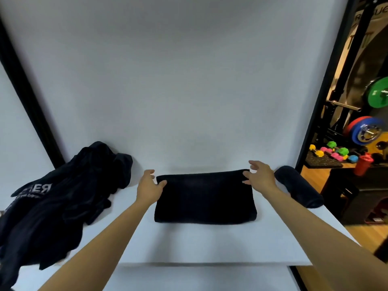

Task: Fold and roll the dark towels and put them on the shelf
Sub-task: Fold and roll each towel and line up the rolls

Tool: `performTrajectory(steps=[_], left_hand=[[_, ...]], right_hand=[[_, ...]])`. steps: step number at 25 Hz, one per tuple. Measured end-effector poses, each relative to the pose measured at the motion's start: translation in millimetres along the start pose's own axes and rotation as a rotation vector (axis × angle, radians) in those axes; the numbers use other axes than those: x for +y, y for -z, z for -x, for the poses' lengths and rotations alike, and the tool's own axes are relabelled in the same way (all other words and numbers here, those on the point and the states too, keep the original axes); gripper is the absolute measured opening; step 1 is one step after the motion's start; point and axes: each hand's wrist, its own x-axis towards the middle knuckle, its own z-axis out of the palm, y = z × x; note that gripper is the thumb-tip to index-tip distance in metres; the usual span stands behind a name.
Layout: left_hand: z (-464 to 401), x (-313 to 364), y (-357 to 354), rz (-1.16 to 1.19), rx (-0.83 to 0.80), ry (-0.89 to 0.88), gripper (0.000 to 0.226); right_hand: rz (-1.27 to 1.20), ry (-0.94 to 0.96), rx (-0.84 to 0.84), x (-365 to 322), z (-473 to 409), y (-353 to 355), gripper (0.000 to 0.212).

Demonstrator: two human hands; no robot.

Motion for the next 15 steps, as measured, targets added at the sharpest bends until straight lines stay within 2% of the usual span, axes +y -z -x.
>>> performTrajectory(steps=[2, 4, 6, 8, 10, 13, 15], left_hand=[[-6, -16, -29, -0.23, -0.036, -0.066, 0.057], [-6, -31, -50, -0.411, -0.13, -0.214, 0.049], [-8, -38, -62, -0.572, -0.249, -0.336, 0.044], [-8, -41, -62, -0.739, -0.305, -0.392, 0.04], [-2, -38, -51, -0.9, -0.305, -0.425, 0.038], [25, -30, -30, -0.864, -0.404, -0.441, 0.03], [44, -34, -20, -0.759, -0.467, -0.481, 0.025]], right_hand=[[0.375, 0.12, -0.072, 21, -6, -28, 0.041], [0.632, 0.209, -0.206, 42, 15, -55, 0.03], [0.85, 0.272, -0.296, 61, 39, -79, 0.038], [1.028, 0.387, -0.296, 75, 50, -93, 0.046], [1.073, 0.472, -0.34, 84, 35, -91, 0.048], [1.185, 0.459, -0.429, 81, 4, -79, 0.049], [1.2, 0.537, -0.307, 70, 10, -84, 0.047]])
